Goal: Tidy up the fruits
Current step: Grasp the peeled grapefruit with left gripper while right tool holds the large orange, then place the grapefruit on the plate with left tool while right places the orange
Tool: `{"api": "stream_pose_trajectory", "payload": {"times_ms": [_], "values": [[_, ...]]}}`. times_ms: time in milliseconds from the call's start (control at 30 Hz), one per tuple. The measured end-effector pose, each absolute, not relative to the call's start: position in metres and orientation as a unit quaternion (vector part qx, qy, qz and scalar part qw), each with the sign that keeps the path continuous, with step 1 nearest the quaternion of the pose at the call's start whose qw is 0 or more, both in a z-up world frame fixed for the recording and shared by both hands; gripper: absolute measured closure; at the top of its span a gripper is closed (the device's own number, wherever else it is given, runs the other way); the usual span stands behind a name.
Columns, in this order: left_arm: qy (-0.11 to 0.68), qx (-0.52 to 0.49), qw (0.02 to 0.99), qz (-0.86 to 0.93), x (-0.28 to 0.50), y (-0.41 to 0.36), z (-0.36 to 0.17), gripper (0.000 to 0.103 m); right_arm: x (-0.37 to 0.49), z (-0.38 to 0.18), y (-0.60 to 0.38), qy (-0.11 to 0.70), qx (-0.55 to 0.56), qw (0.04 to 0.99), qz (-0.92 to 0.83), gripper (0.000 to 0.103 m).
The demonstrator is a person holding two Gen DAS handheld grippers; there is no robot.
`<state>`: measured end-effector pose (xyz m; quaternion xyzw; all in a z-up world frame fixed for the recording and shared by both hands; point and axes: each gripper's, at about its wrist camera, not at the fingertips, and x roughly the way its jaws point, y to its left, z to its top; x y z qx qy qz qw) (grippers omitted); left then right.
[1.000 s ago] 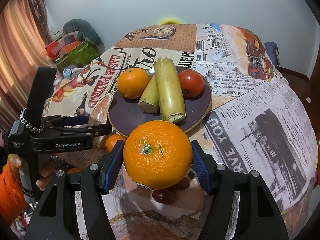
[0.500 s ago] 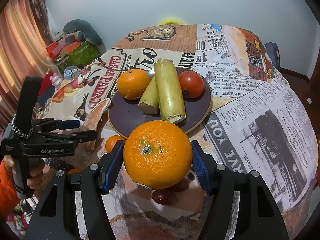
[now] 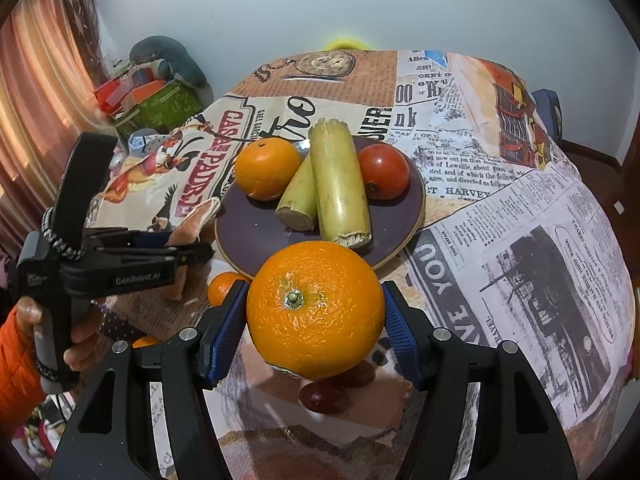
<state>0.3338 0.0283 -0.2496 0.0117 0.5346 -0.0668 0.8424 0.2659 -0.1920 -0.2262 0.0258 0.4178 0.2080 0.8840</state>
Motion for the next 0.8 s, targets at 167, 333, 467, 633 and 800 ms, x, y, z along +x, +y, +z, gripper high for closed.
{"api": "stream_pose_trajectory", "payload": {"times_ms": [167, 333, 467, 633, 800], "values": [[0.528, 0.005, 0.847, -0.07, 0.325, 0.029, -0.242, 0.058, 0.266, -0.226, -0.193, 0.418, 0.025, 0.885, 0.205, 0.041], [0.499, 0.038, 0.863, -0.077, 0.31, 0.017, -0.225, 0.058, 0.267, -0.225, -0.197, 0.417, 0.031, 0.886, 0.201, 0.041], [0.476, 0.051, 0.874, -0.083, 0.301, 0.007, -0.211, 0.058, 0.266, -0.222, -0.199, 0.414, 0.034, 0.888, 0.198, 0.041], [0.458, 0.043, 0.883, -0.097, 0.303, -0.001, -0.191, 0.058, 0.268, -0.215, -0.204, 0.404, 0.033, 0.893, 0.193, 0.041], [0.449, 0.038, 0.887, -0.107, 0.311, -0.012, -0.184, 0.058, 0.276, -0.209, -0.21, 0.394, 0.031, 0.9, 0.183, 0.041]]}}
